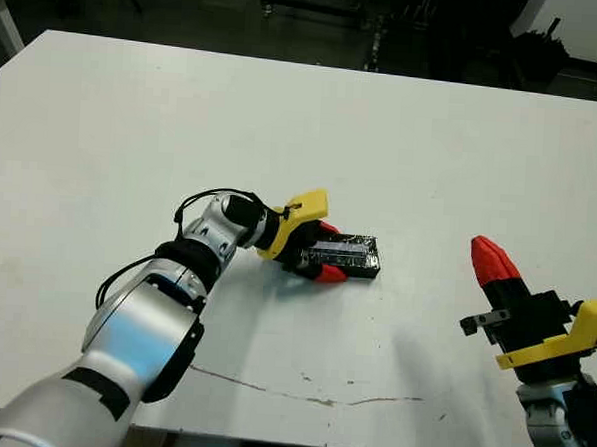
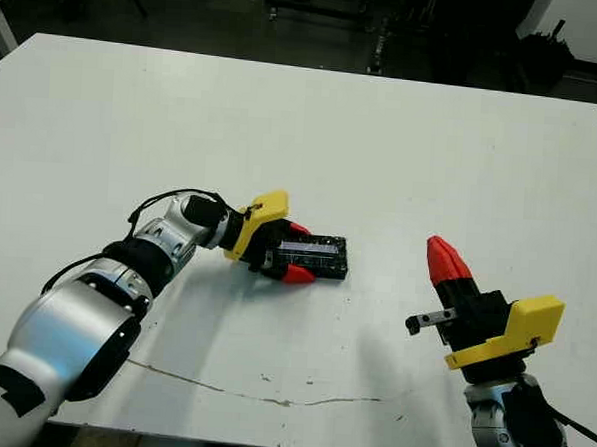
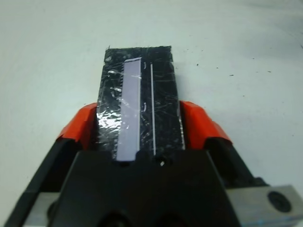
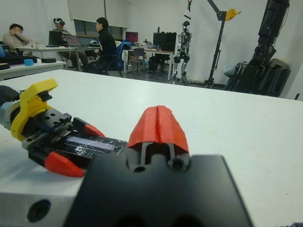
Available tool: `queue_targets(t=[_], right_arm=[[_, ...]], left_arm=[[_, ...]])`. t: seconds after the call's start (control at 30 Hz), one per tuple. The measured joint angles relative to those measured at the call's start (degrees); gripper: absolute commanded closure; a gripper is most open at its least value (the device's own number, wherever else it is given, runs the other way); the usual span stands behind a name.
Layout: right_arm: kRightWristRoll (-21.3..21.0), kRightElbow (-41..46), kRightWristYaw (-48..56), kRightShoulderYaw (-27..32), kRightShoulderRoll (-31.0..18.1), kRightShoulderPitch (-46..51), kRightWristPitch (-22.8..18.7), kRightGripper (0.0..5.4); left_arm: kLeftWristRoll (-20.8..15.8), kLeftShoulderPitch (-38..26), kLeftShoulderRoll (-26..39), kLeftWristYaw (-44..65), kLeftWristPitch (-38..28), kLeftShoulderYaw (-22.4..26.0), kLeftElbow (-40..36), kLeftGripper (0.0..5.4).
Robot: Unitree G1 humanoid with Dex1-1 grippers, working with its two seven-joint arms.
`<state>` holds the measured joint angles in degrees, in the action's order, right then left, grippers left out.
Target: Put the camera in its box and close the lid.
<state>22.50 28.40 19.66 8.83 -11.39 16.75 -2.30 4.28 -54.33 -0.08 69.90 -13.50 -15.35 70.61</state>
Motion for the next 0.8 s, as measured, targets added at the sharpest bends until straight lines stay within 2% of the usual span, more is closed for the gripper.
queue_targets(t=[0.17, 0.4, 0.57, 0.7, 0.8], right_arm=[[-0.02, 0.0, 0.0, -0.14, 0.02, 0.01, 0.0, 5.4], [-0.16, -0.11, 0.06, -0.38, 0.08, 0.03, 0.4, 5.4], [-0.17, -0.13, 0.15, -0.5, 0.11, 0.05, 0.63, 5.4], [-0.26, -0.13, 0.15, -0.73, 0.12, 0.05, 0.73, 5.4], [-0.24, -0.13, 0.13, -0.94, 0.2, 0.05, 0.74, 5.4]], left_arm=[[-4.78, 4.3, 2.12, 4.02, 0.64, 4.58, -4.83, 0.02], [-14.3, 13.36, 7.59, 9.21, 7.72, 10.26, -23.29, 0.01], [-20.65, 18.26, 11.88, 8.56, 14.07, 13.41, -37.48, 0.01], [-23.34, 19.59, 12.96, 4.37, 16.43, 15.07, -44.0, 0.01], [-26.65, 20.78, 11.78, -1.4, 20.1, 17.22, -47.18, 0.01]])
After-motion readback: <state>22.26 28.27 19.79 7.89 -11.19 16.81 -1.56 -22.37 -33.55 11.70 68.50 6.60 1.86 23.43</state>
